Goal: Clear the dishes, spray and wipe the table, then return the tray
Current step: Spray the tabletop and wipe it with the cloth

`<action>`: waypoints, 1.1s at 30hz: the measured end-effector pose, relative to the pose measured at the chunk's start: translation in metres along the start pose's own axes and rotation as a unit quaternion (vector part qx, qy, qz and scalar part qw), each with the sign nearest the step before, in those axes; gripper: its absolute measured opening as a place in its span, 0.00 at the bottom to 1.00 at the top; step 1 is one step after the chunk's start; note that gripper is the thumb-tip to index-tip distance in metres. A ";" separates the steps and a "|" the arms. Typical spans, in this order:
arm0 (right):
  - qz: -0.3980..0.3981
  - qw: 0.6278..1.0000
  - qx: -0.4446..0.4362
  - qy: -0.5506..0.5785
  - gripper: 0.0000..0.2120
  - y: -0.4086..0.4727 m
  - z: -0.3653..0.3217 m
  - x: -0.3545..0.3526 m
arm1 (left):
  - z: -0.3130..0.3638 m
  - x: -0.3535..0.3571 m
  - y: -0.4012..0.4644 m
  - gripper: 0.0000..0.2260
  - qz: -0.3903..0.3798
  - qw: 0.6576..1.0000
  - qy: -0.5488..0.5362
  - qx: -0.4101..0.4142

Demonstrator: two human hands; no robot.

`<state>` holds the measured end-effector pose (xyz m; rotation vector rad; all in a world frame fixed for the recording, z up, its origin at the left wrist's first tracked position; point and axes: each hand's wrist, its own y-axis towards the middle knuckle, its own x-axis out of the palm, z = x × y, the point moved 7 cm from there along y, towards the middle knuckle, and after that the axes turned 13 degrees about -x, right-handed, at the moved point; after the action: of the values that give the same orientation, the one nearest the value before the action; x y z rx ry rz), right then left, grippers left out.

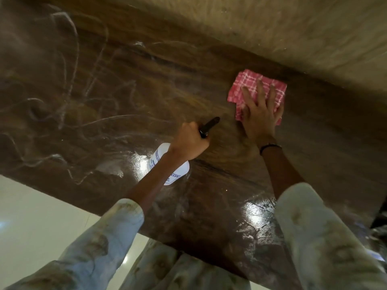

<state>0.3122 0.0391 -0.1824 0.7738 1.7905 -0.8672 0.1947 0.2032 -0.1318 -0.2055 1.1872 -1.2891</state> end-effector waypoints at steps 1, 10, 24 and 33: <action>0.001 1.000 -0.001 0.005 0.25 0.003 -0.011 0.002 | -0.004 0.001 -0.005 0.07 0.003 1.000 0.005 -0.003; -0.060 0.980 -0.170 -0.081 0.24 -0.096 -0.028 0.033 | -0.036 0.017 -0.037 0.04 -0.033 0.998 0.049 -0.001; 0.026 0.994 0.089 0.064 0.31 -0.208 -0.106 0.081 | -0.101 0.021 -0.066 0.07 -0.050 0.998 0.044 -0.011; -0.013 0.992 -0.129 0.001 0.24 -0.158 -0.178 0.088 | -0.176 0.008 -0.116 0.05 0.002 1.000 0.001 -0.016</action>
<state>0.0693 0.1113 -0.1809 0.5856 1.8723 -0.6351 -0.0132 0.2395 -0.1328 -0.2240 1.2101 -1.2684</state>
